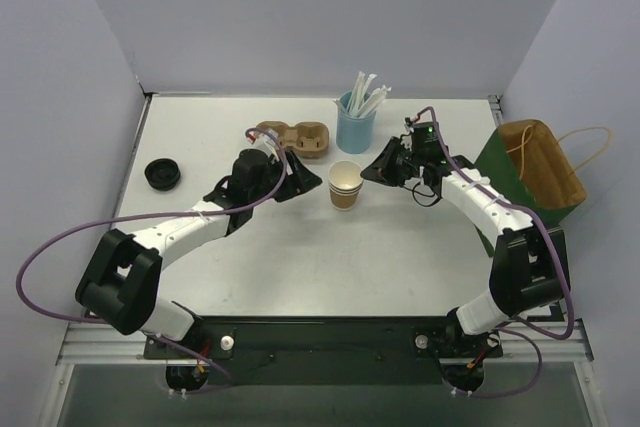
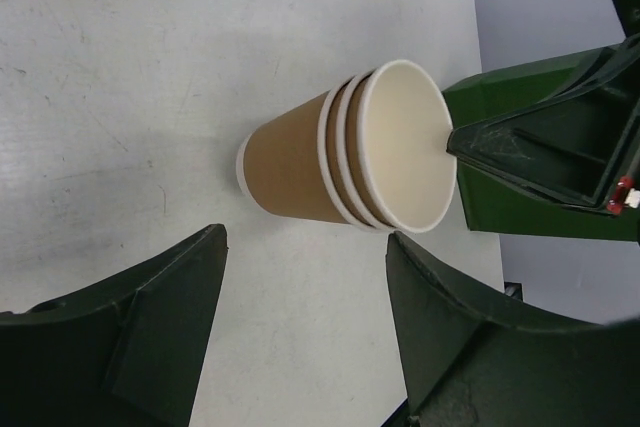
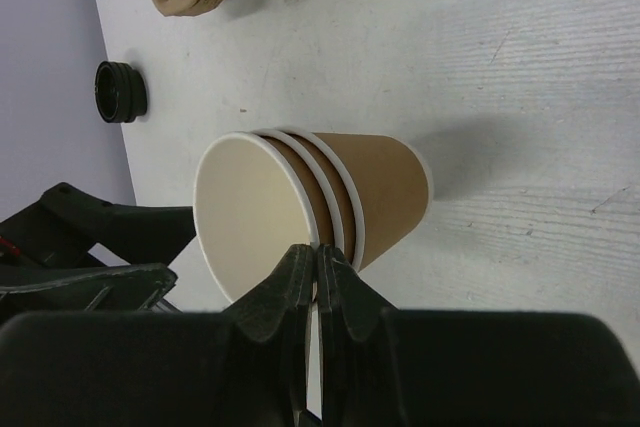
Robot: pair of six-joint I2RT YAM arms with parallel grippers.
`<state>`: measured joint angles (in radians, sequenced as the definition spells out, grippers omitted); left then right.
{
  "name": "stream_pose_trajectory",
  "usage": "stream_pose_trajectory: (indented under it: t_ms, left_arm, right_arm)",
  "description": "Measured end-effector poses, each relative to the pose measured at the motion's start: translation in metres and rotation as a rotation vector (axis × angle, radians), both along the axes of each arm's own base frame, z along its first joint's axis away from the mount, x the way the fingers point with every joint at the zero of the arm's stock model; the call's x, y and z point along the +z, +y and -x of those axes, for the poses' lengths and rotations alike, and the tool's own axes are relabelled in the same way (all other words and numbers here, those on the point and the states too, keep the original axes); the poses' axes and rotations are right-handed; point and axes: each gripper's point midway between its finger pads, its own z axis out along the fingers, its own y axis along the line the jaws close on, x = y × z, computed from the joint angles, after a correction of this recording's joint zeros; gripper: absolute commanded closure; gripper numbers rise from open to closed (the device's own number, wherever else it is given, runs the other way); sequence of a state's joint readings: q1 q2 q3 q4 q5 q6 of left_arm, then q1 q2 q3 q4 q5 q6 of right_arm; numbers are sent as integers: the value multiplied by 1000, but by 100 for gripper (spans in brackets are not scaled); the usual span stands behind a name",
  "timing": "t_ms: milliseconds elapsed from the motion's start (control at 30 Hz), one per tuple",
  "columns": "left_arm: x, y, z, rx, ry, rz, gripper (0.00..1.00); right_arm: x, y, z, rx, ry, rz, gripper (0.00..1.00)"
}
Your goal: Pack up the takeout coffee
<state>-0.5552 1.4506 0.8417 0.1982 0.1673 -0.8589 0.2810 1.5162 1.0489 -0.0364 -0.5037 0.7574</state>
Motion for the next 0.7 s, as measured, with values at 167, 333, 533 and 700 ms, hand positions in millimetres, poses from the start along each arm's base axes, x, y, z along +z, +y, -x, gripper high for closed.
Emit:
stream_pose_trajectory:
  t_ms: [167, 333, 533, 700]
  left_arm:
    - [-9, -6, -5, 3, 22, 23, 27]
    - [-9, -10, -6, 1, 16, 55, 27]
    - [-4, -12, -9, 4, -1, 78, 28]
    - [-11, -13, -10, 9, 12, 84, 29]
  right_arm:
    - [6, 3, -4, -7, -16, -26, 100]
    - [7, 4, -4, -10, -10, -41, 100]
    - [10, 7, -4, -11, -8, -59, 100]
    - [13, 8, -6, -11, -13, -73, 100]
